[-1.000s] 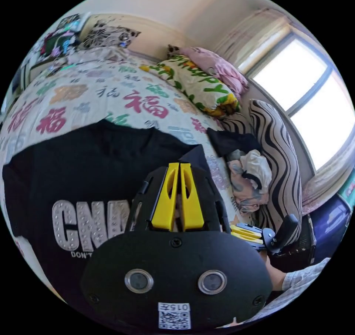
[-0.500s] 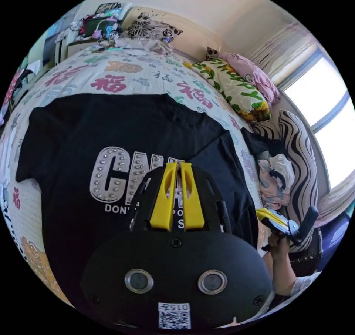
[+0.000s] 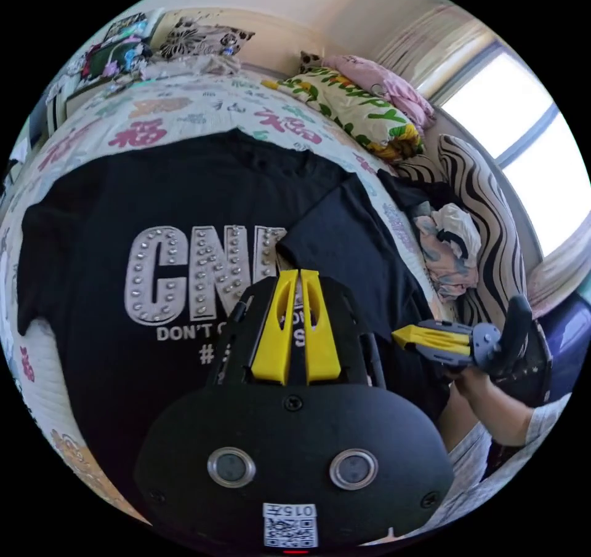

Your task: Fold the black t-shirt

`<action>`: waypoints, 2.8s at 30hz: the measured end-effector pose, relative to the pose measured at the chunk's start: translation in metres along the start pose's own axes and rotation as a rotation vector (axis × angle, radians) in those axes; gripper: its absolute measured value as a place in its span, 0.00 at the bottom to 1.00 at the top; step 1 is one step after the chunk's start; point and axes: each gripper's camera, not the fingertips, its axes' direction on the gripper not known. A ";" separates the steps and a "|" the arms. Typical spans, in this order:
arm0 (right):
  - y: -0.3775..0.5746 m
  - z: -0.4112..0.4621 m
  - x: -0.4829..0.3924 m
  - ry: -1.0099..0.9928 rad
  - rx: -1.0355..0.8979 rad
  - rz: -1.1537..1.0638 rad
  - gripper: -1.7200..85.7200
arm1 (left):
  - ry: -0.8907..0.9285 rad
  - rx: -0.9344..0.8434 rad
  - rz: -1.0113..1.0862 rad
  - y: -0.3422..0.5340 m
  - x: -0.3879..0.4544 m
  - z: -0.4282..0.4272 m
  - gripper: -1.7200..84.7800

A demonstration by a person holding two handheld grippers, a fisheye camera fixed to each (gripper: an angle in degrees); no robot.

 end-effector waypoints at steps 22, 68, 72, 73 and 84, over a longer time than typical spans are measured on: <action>-0.315 0.127 -0.205 -0.116 0.111 -0.336 0.05 | 0.074 0.555 -0.755 0.088 -0.350 -0.421 0.07; -0.437 0.194 -0.006 -0.361 0.029 0.288 0.05 | 0.190 0.118 0.115 -0.047 -0.009 -0.378 0.03; -0.428 0.180 -0.003 -0.267 0.035 0.323 0.07 | 0.179 0.006 0.165 -0.054 0.013 -0.339 0.04; -0.427 0.175 -0.003 -0.237 0.045 0.322 0.07 | 0.233 -0.043 0.193 -0.057 0.018 -0.327 0.04; -0.438 0.180 -0.108 -0.130 -0.163 0.003 0.01 | 0.279 0.129 0.158 -0.067 0.036 -0.278 0.03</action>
